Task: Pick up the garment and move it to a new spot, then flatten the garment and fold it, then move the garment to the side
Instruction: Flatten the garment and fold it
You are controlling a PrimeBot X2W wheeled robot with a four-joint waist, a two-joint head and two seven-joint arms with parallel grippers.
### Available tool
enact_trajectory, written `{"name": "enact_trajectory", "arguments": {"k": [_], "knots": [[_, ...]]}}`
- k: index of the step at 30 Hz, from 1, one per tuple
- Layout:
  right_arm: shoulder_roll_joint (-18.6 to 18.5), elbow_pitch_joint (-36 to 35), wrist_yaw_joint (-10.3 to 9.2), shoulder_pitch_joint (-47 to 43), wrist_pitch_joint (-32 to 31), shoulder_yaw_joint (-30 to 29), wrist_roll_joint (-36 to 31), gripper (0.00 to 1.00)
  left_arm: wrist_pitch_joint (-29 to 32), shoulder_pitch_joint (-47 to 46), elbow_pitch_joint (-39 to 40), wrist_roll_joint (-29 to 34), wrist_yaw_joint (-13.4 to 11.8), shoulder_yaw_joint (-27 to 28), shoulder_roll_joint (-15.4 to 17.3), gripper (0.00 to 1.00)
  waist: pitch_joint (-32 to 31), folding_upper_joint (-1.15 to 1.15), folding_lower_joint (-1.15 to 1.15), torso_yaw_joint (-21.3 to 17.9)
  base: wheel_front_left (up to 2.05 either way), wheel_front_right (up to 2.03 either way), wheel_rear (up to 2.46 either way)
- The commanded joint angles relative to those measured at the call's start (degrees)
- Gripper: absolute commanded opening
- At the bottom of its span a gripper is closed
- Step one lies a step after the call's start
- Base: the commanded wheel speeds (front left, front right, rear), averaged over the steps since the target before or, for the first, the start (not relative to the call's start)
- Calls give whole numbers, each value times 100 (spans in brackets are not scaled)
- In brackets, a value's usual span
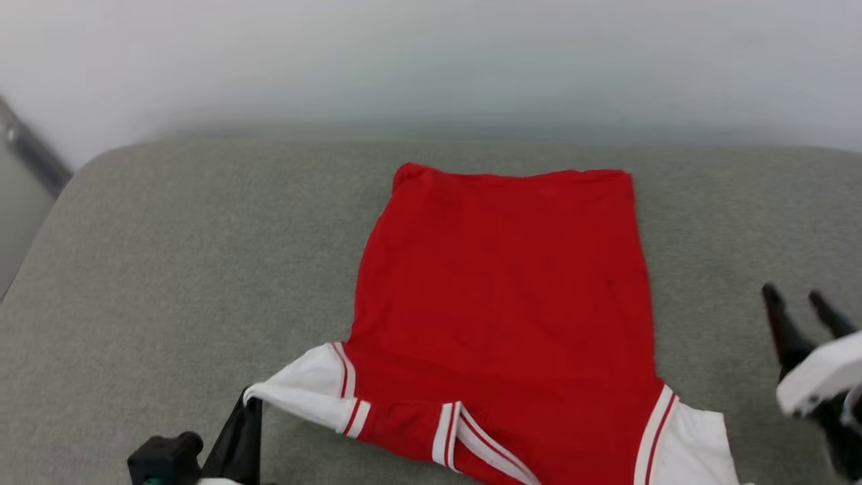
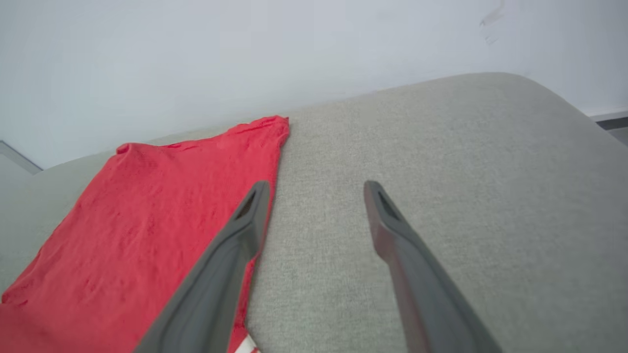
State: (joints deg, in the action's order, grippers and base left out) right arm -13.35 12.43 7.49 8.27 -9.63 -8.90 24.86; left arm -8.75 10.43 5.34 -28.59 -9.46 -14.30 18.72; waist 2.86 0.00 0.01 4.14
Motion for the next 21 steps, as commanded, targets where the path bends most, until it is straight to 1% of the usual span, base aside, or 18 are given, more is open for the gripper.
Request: {"name": "enact_trajectory", "arguments": {"k": [1,7,9,10,11,13,14,17,21], "knots": [[-121,174,0,383,-164,-41,58,100,-24,-167,55,61,60,-56,-28,0,286,0,-1,279,0,0,0],[-709,1126,0,2046,-1145,29,215,100,-205,-745,169,219,245,-289,-156,0,967,0,-1,805,0,0,0],[-847,1382,0,2572,-1546,78,208,100,-269,-934,200,256,306,-334,-203,0,1217,0,-1,954,0,0,0],[-847,1382,0,2572,-1546,78,208,100,-269,-934,200,256,306,-334,-203,0,1217,0,-1,954,0,0,0],[-975,1622,0,3050,-1950,119,134,100,-322,-1112,234,280,377,-394,-255,0,1454,0,-1,1101,0,0,0],[-1072,1838,0,3510,-2339,131,38,100,-375,-1273,254,313,446,-448,-297,0,1687,0,-1,1247,0,0,0],[-1072,1838,0,3510,-2339,131,38,100,-375,-1273,254,313,446,-448,-297,0,1687,0,-1,1247,0,0,0],[-1160,2076,0,4114,-2806,147,-130,100,-451,-1504,271,332,541,-494,-374,0,2049,0,-1,1417,0,0,0],[-1178,2344,0,4678,-3163,167,-426,100,-522,-1744,247,358,657,-559,-464,0,2454,0,-1,1583,0,0,0]]}}
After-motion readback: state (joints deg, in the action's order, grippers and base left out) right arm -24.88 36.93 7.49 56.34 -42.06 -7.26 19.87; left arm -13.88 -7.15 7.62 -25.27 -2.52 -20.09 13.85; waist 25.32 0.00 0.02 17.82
